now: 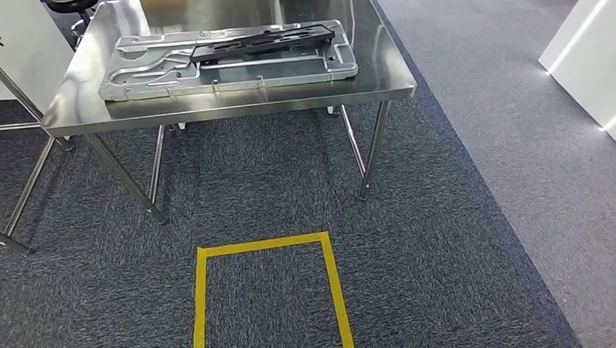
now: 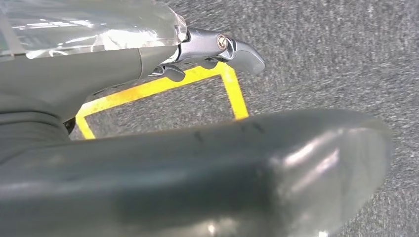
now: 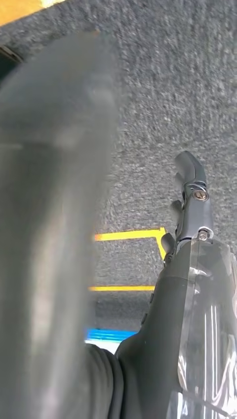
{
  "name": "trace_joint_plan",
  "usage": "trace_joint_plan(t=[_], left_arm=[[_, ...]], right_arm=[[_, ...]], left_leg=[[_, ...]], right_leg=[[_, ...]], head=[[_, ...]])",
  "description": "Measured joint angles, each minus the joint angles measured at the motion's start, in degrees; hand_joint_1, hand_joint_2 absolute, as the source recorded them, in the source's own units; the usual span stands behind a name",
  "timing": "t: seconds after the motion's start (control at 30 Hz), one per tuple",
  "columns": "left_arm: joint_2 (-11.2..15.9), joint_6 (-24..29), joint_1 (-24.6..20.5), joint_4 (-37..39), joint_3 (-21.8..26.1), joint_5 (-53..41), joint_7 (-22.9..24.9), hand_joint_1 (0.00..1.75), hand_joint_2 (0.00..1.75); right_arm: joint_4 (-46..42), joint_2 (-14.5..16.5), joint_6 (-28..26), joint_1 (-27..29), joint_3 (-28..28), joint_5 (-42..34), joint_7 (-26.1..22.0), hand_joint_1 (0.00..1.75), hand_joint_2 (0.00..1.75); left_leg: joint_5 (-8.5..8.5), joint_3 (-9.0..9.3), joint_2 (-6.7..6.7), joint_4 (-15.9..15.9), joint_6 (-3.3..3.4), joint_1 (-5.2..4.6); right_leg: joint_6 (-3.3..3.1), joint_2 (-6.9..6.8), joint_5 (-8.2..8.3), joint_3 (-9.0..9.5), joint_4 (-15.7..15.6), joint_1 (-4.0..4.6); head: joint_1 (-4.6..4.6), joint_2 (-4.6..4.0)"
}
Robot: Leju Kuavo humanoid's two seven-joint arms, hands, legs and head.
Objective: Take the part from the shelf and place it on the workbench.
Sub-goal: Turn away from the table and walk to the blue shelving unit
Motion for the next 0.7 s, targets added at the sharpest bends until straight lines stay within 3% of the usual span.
trace_joint_plan(t=[0.07, 0.13, 0.17, 0.2, 0.27, 0.3, 0.33, 0.4, 0.43, 0.47, 0.63, 0.7], left_arm=[[0.0, -0.1, 0.0, 0.0, 0.0, 0.0, 0.0, 0.0, 0.0], [0.1, -0.1, 0.1, 0.0, 0.0, 0.0, 0.0, 0.0, 0.0], [0.1, -0.1, 0.2, 0.0, 0.0, 0.0, 0.0, 0.0, 0.0], [0.1, -0.1, 0.2, 0.0, 0.0, 0.0, 0.0, 0.0, 0.0], [0.2, -0.2, 0.3, 0.0, 0.0, 0.0, 0.0, 0.0, 0.0], [0.2, -0.2, 0.3, 0.0, 0.0, 0.0, 0.0, 0.0, 0.44], [0.2, -0.2, 0.2, 0.0, 0.0, 0.0, 0.0, 0.0, 0.87], [0.2, -0.2, 0.2, 0.0, 0.0, 0.0, 0.1, 0.0, 1.75], [0.2, -0.2, 0.3, 0.0, 0.0, 0.0, 0.1, 0.0, 1.75], [0.2, -0.2, 0.3, 0.0, 0.0, 0.0, 0.1, 0.0, 1.75], [0.3, 0.0, 0.3, 0.0, 0.1, 0.0, 0.2, 0.0, 1.75], [0.3, 0.1, 0.3, 0.0, 0.1, 0.0, 0.4, 0.0, 1.75]], right_arm=[[0.0, 0.1, 0.1, 0.0, 0.0, 0.0, -0.1, 0.0, 1.75], [0.0, 0.1, 0.1, 0.0, -0.1, 0.0, 0.3, 0.0, 1.75], [0.0, 0.1, 0.0, 0.0, -0.1, 0.1, 0.9, 0.0, 1.75], [0.0, 0.1, -0.1, 0.0, -0.2, 0.2, 1.7, 0.0, 1.75], [0.0, 0.1, -0.1, 0.0, -0.2, 0.5, 2.9, 0.0, 1.75], [0.0, 0.1, 0.0, -0.1, -0.2, 0.5, 3.0, 0.0, 1.31], [0.0, 0.1, 0.2, -0.1, -0.2, 0.5, 3.0, 0.0, 0.87], [0.0, 0.0, 0.5, -0.2, -0.2, 0.4, 2.5, 0.0, 0.0], [0.0, 0.0, 0.6, -0.3, -0.2, 0.3, 2.4, 0.0, 0.0], [0.0, 0.0, 0.7, -0.3, -0.2, 0.2, 2.2, 0.0, 0.0], [0.0, 0.0, 0.7, -0.3, -0.2, 0.0, 1.9, 0.0, 0.0], [0.0, 0.0, 0.7, -0.3, -0.2, 0.0, 1.8, 0.0, 0.87]], left_leg=[[-2.62, -1.66, -0.3, 3.8, -0.74, 0.14], [-6.49, -5.0, -0.5, 11.5, -1.65, 0.7], [-7.62, -6.34, -0.52, 14.8, -2.15, 1.08], [-7.47, -6.62, -0.52, 15.8, -2.64, 1.47], [-4.38, -4.12, -0.49, 11.3, -3.72, 2.37], [-2.88, -2.1, -0.5, 7.4, -4.34, 2.79], [-1.85, -0.5, -0.6, 4.0, -4.39, 2.98], [-1.86, 0.61, -0.72, 1.2, -3.61, 3.01], [-1.86, 0.46, -0.76, 1.2, -2.92, 2.85], [-1.9, 0.35, -0.72, 1.3, -2.63, 2.77], [-1.62, 0.18, -0.74, 1.3, -2.22, 2.3], [-1.61, 0.17, -0.74, 1.3, -2.18, 2.19]], right_leg=[[-0.43, -0.08, 0.6, -0.08, -0.6, -0.44], [-0.69, -0.1, 0.83, -0.58, -0.5, -0.52], [-0.74, -0.09, 0.88, -0.82, -0.3, -0.57], [-0.71, -0.08, 0.88, -0.99, -0.1, -0.67], [-0.43, 0.0, 0.68, -1.33, 0.7, -1.0], [-0.13, 0.07, 0.45, -1.61, 1.3, -1.07], [0.25, 0.17, 0.11, -2.02, 2.1, -1.03], [0.86, 0.33, -0.35, -2.74, 3.2, -0.75], [1.07, 0.38, -0.38, -2.92, 3.4, -0.71], [1.22, 0.39, -0.28, -2.96, 3.3, -0.75], [1.91, 0.43, 0.17, -2.93, 2.9, -1.13], [2.01, 0.46, 0.23, -2.92, 2.8, -1.16]], head=[[0.0, 0.0], [0.0, 0.0], [0.0, 0.0], [0.0, 0.0], [0.0, 0.0], [0.0, 0.0], [0.01, 0.0], [0.02, 0.0], [0.03, 0.0], [0.04, 0.0], [0.04, 0.0], [0.04, 0.0]])
